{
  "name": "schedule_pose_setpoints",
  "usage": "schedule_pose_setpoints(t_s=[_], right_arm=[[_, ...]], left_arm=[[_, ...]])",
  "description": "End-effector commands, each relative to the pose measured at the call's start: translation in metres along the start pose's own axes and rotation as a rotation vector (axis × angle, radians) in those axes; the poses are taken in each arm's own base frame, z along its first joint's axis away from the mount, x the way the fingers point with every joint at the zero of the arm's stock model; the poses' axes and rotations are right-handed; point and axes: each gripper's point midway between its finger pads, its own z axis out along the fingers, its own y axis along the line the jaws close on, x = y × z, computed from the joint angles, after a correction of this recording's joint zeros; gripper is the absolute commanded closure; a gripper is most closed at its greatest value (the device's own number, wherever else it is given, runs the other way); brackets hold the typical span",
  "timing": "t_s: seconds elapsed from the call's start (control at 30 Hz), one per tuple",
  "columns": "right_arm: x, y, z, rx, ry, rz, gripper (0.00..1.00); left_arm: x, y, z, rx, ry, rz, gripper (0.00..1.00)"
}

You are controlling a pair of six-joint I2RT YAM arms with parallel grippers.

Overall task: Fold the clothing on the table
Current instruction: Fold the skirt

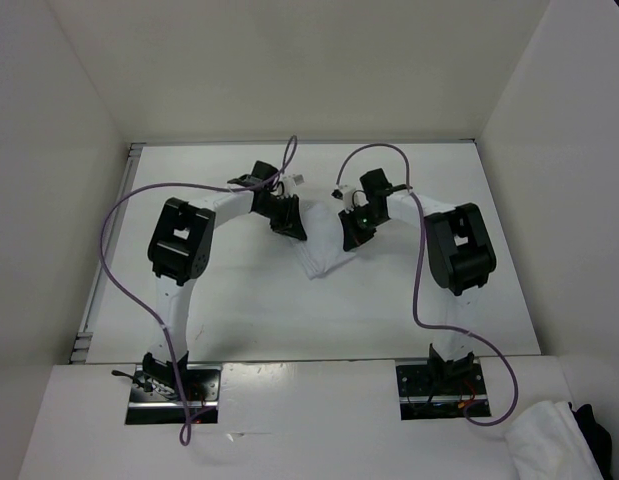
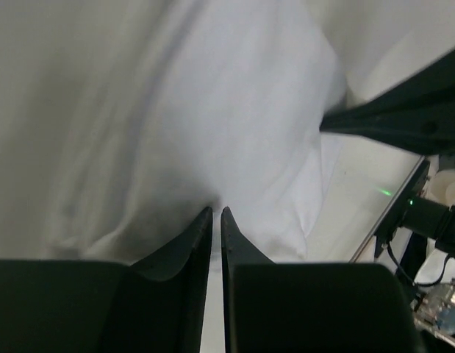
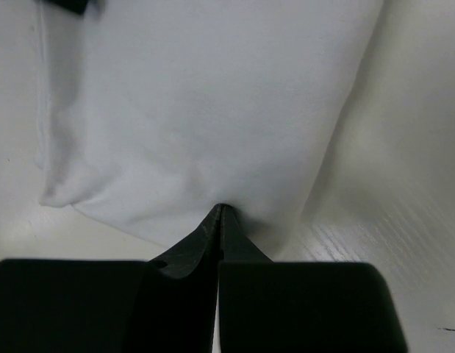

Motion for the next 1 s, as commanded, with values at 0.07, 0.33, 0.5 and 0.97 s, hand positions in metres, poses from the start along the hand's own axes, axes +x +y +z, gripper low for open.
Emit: schedule_pose_setpoints(t_s=[0.07, 0.33, 0.5, 0.97], right_arm=[[0.011, 0.018, -0.005, 0.004, 0.011, 0.056, 1.00], [-0.049, 0.057, -0.063, -0.054, -0.183, -0.083, 0.78], [-0.060, 0.054, -0.069, -0.027, -0.205, -0.079, 0.77], [-0.091, 0.016, -0.108, 0.210, -0.269, -0.127, 0.82]], left_arm=[[-0.049, 0.029, -0.018, -0.045, -0.101, -0.033, 0.84], [-0.087, 0.014, -0.026, -0.029, -0.162, 0.002, 0.82], [-0.089, -0.017, -0.059, -0.017, -0.229, 0.013, 0.82], [0.008, -0.036, -0.057, -0.429, -0.171, 0.084, 1.00]])
